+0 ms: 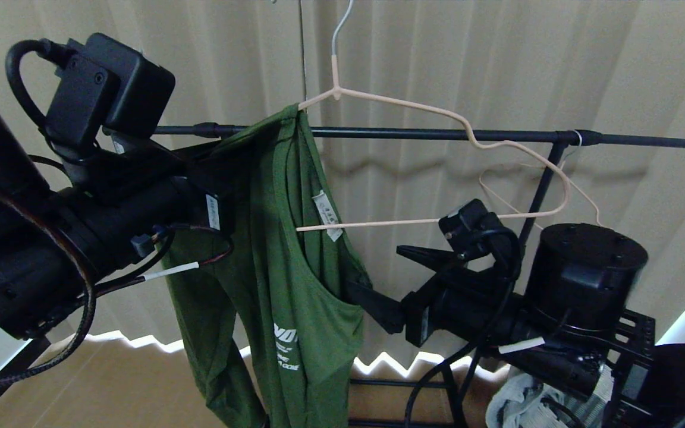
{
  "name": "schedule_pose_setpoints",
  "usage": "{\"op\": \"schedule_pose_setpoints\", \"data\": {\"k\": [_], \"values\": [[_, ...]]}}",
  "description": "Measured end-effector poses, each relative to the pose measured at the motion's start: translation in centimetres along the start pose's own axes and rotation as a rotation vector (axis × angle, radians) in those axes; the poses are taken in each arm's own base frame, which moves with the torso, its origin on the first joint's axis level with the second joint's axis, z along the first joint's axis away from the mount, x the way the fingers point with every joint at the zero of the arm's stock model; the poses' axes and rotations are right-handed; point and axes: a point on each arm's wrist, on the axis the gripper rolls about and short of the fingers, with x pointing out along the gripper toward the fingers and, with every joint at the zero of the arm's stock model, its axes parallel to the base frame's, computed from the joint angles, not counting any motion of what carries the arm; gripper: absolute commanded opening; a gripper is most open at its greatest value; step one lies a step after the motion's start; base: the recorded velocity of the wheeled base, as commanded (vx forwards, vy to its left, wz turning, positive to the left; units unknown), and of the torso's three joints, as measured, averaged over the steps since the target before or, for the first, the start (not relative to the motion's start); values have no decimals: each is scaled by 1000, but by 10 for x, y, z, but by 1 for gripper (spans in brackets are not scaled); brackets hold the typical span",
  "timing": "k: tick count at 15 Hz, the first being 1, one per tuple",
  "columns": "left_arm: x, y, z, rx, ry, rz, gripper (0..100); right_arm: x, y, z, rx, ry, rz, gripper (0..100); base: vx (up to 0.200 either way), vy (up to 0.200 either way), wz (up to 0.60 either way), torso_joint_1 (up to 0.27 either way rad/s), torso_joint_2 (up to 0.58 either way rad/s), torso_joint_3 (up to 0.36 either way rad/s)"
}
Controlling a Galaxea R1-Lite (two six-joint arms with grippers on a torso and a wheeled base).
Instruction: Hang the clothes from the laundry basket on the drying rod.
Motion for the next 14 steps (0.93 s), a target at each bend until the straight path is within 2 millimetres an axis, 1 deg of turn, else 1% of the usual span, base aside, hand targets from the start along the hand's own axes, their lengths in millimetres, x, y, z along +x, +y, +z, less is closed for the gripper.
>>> {"op": "schedule_pose_setpoints", "data": {"k": [3,6,7,11,14], "values": [[-3,-1,3,-3,-11,-5,0,12,0,-9,3,27,-8,100,0,0,0,0,0,0],[-5,0,5,-4,-18,-3,0,16,-3,-16,6,50,-16,100,0,0,0,0,0,0],[-5,0,5,-4,-19,-3,0,16,-3,-17,6,58,-18,0,0,0,0,0,0,0],[-8,2,8,-6,-31,4,0,13,-10,-22,7,63,-75,0,0,0,0,0,0,0],[-9,3,8,-5,-31,8,0,7,-19,-25,11,73,-106,0,0,0,0,0,0,0]]}}
